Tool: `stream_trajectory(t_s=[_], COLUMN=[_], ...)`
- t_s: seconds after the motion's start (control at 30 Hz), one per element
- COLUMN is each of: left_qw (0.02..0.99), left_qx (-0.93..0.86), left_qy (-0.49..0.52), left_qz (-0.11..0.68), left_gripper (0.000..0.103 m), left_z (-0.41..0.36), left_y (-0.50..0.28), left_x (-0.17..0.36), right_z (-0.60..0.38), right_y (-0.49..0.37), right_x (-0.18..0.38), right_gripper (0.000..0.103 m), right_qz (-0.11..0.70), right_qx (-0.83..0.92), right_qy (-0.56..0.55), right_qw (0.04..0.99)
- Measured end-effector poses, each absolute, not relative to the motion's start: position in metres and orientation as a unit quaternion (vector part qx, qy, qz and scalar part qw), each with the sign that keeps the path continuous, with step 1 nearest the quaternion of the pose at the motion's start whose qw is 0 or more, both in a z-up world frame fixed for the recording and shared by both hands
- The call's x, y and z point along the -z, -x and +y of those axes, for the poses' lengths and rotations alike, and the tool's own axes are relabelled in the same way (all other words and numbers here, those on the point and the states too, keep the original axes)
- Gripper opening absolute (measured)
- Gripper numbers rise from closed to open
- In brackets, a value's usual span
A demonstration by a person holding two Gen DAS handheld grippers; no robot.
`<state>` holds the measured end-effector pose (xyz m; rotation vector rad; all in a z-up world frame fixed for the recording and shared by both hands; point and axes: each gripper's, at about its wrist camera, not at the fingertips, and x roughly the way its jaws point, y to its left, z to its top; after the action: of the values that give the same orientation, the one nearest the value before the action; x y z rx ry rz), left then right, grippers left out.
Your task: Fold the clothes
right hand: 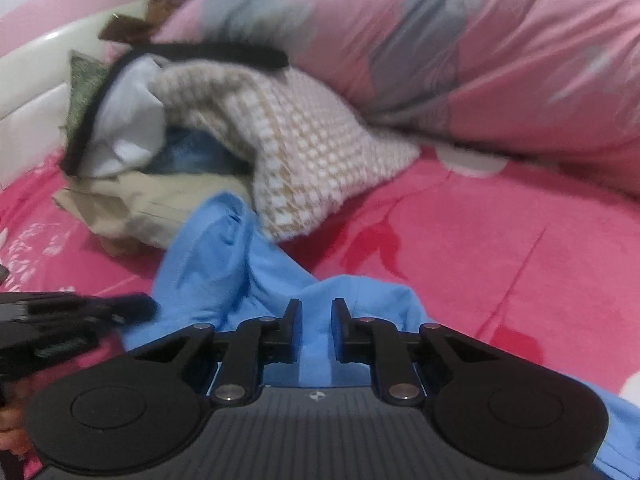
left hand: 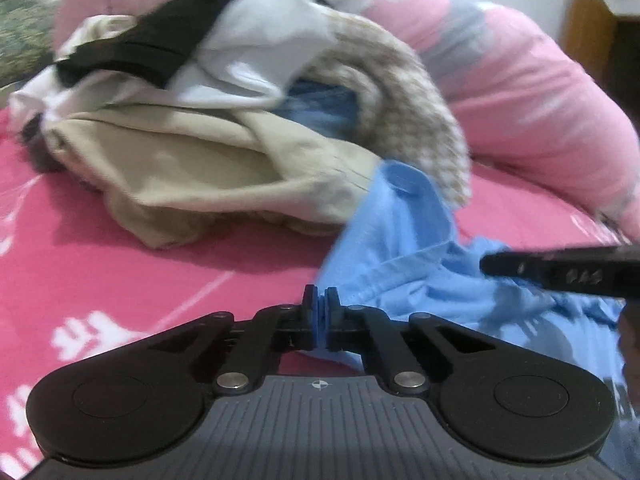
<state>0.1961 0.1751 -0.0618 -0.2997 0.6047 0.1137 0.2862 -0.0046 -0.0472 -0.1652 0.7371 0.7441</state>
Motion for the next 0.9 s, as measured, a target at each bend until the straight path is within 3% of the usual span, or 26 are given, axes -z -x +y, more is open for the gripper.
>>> stream_trajectory(t_s=[0.27, 0.5, 0.57, 0.63, 0.7, 0.77, 0.9], left_qw=[0.933, 0.931, 0.933, 0.937, 0.941, 0.943, 0.939], left_qx=[-0.063, -0.066, -0.068, -0.073, -0.080, -0.085, -0.089], left_qy=[0.173, 0.179, 0.177, 0.170, 0.161, 0.156, 0.162], left_qz=[0.310, 0.312, 0.306, 0.296, 0.286, 0.283, 0.289], left_gripper=[0.001, 0.005, 0.007, 0.018, 0.026, 0.029, 0.032], left_z=[0.185, 0.186, 0.185, 0.183, 0.182, 0.182, 0.184], left_y=[-0.198, -0.197, -0.197, -0.196, -0.193, -0.191, -0.194], left_x=[0.065, 0.064, 0.062, 0.061, 0.059, 0.059, 0.061], right_z=[0.023, -0.024, -0.055, -0.090, -0.135, -0.197, -0.312], right_y=[-0.331, -0.324, -0.308, -0.293, -0.278, -0.256, -0.223], right_x=[0.070, 0.047, 0.034, 0.023, 0.015, 0.011, 0.007], right_gripper=[0.014, 0.016, 0.017, 0.017, 0.022, 0.041, 0.047], right_qz=[0.353, 0.333, 0.331, 0.338, 0.347, 0.347, 0.324], right_qx=[-0.306, -0.255, -0.250, -0.247, -0.238, -0.200, -0.074], right_qy=[0.047, -0.042, -0.079, -0.117, -0.157, -0.196, -0.222], right_qw=[0.883, 0.907, 0.906, 0.901, 0.893, 0.895, 0.916])
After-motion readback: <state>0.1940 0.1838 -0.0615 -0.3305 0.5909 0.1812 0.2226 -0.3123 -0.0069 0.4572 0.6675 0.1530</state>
